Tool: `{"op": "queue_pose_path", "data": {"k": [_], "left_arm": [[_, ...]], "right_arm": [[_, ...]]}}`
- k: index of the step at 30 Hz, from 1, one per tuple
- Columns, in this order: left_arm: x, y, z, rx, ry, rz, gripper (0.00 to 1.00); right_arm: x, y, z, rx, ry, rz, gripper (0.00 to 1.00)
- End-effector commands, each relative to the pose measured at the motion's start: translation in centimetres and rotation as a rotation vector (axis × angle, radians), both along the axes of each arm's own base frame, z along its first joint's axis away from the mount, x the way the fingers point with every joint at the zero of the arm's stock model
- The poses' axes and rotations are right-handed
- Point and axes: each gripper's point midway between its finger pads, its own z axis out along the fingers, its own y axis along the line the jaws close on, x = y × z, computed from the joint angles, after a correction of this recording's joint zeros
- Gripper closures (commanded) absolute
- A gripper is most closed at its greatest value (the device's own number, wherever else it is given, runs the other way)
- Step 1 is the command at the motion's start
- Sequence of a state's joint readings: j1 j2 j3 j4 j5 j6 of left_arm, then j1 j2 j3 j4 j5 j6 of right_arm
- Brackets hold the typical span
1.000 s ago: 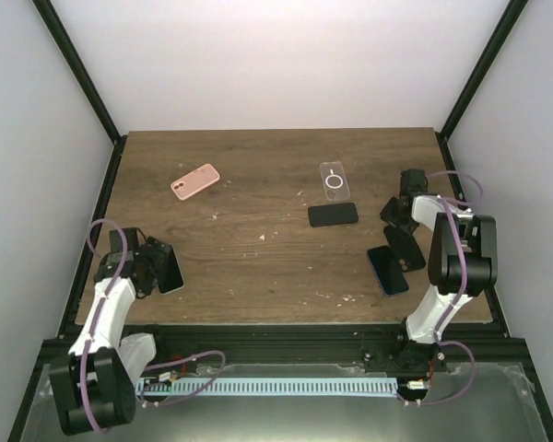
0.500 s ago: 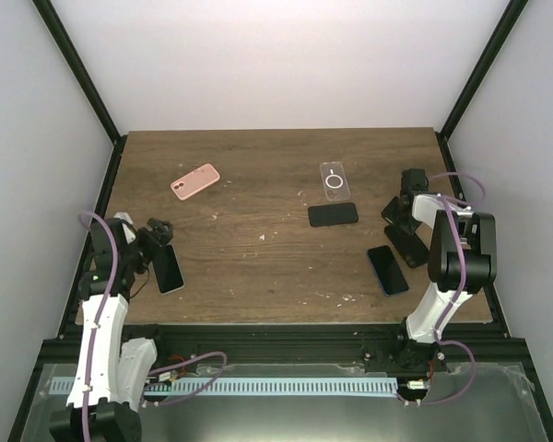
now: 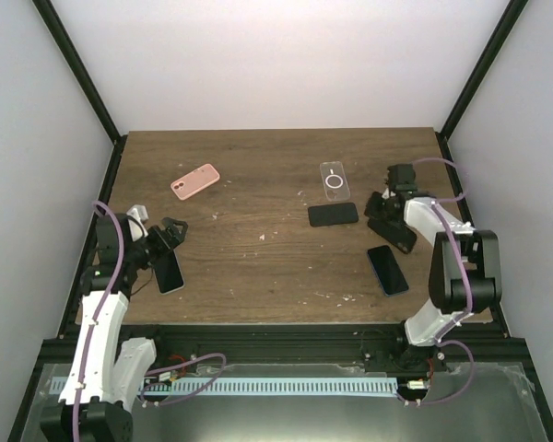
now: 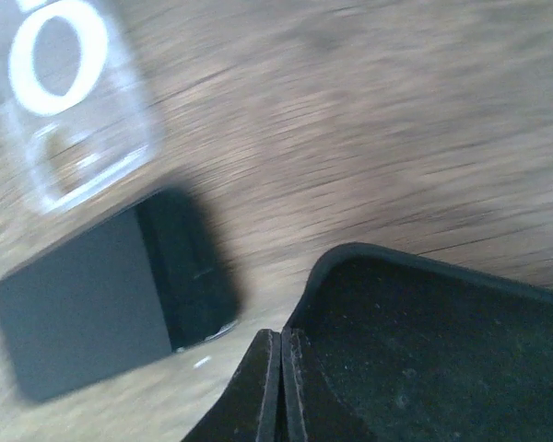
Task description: Put the phone into the phone case
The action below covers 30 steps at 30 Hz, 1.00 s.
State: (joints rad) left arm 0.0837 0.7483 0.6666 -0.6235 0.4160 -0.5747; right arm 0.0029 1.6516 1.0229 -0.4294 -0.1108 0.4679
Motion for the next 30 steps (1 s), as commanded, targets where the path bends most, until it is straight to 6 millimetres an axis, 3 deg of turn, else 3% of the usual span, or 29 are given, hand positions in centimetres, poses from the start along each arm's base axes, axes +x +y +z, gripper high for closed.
{"op": "queue_pose_path", "data": {"k": [1,9,13,17,20,24,30], "left_arm": [[0.1,-0.6,0.8,-0.002,-0.023,-0.037,0.04],[0.2,-1.1,0.3,-0.023,0.001,-0.060,0.04],[0.2,-1.3,-0.1,-0.035,0.022,-0.062,0.04],[0.3,-1.7,-0.3,-0.046,0.040,-0.076,0.05],[0.4,-2.0,-0.7,-0.043,0.052,-0.086,0.06],[0.4,-2.5,-1.4,-0.057,0.083,-0.104,0.06],[0.2,-3.4,-1.7,-0.063,0.102,-0.140,0.08]], "right_arm": [[-1.5,7.5,3.5,0.014,-0.105,0.312,0.99],[-7.5,19.7,5.8,0.094,-0.194,0.728,0.99],[-11.6,24.9,5.6,0.105,-0.190,0.924,0.99],[-15.6,28.7,4.4,0.108,-0.149,1.101,0.99],[-18.4,30.5,2.7,0.067,-0.097,1.213,0.98],[-20.5,31.1,0.7,0.009,-0.028,1.274,0.94],[-19.8,30.0,0.8,-0.036,-0.016,1.192,0.79]]}}
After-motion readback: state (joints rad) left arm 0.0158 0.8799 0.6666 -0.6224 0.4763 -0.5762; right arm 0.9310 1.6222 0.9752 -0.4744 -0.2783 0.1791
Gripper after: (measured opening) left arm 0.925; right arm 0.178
